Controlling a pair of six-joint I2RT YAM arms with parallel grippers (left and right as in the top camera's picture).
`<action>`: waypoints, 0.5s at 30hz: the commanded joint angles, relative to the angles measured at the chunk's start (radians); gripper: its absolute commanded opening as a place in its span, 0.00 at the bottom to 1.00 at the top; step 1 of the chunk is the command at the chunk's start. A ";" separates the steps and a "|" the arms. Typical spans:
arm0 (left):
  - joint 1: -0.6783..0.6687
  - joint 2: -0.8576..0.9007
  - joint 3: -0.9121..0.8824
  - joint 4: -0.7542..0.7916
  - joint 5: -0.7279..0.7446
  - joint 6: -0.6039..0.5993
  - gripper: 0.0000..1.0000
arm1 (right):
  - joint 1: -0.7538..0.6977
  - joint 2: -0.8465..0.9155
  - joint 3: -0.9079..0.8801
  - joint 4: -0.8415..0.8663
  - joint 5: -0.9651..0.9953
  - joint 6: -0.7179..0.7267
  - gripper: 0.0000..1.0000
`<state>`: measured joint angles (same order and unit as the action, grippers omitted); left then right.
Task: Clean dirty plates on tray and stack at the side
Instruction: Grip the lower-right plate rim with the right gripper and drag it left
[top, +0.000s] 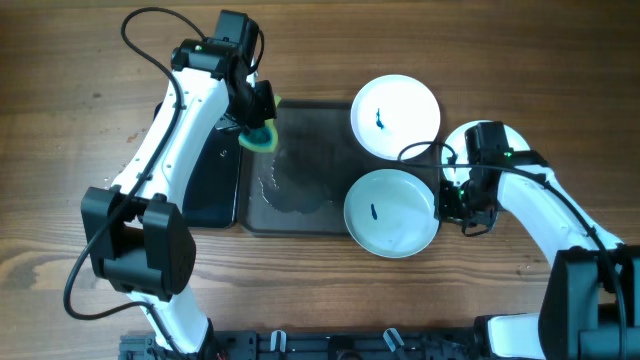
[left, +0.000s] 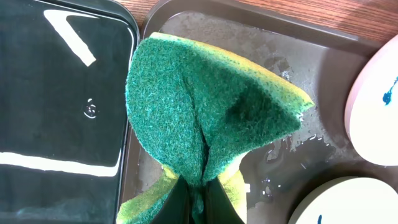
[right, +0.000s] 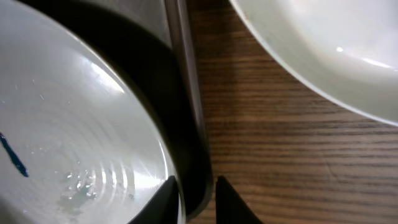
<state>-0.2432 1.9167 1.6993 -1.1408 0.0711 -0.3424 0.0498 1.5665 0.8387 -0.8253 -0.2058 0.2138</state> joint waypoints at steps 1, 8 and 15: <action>-0.004 -0.005 0.008 0.003 -0.017 -0.010 0.04 | 0.003 -0.013 -0.029 0.040 -0.039 -0.034 0.16; -0.004 -0.005 0.008 0.003 -0.017 -0.011 0.04 | 0.004 -0.013 -0.029 0.074 -0.061 -0.031 0.05; -0.004 -0.005 0.008 0.002 -0.017 -0.011 0.04 | 0.039 -0.037 0.039 0.021 -0.135 -0.027 0.04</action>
<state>-0.2432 1.9167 1.6993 -1.1412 0.0711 -0.3424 0.0578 1.5620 0.8268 -0.7891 -0.2924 0.1886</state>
